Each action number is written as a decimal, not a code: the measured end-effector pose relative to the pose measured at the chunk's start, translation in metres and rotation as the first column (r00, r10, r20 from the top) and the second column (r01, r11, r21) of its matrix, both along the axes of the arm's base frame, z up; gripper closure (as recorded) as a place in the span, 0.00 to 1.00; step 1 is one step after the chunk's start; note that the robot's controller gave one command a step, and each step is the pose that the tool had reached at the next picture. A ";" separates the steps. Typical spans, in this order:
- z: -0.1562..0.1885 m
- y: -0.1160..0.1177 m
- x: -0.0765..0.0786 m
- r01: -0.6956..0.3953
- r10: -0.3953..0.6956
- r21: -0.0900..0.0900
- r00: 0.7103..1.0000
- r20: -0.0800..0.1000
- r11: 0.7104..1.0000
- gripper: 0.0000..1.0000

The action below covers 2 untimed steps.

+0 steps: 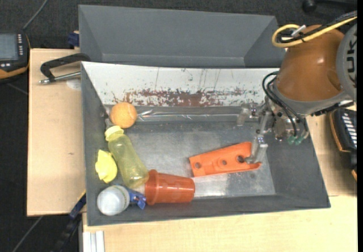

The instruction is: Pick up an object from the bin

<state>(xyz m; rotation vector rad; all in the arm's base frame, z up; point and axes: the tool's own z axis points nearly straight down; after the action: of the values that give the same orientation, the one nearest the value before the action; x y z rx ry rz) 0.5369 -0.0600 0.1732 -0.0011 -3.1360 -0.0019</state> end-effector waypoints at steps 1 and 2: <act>0.005 0.000 0.002 -0.001 0.001 -0.001 1.000 0.009 1.000 0.00; -0.017 0.009 0.001 -0.067 0.067 -0.003 0.998 0.014 0.998 0.00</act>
Offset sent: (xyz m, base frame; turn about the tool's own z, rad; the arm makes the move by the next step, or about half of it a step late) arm -0.0075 0.0344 -0.0819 -0.2245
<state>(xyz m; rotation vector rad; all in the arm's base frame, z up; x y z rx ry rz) 0.5379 -0.0509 0.1557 0.1041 -3.1488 0.0016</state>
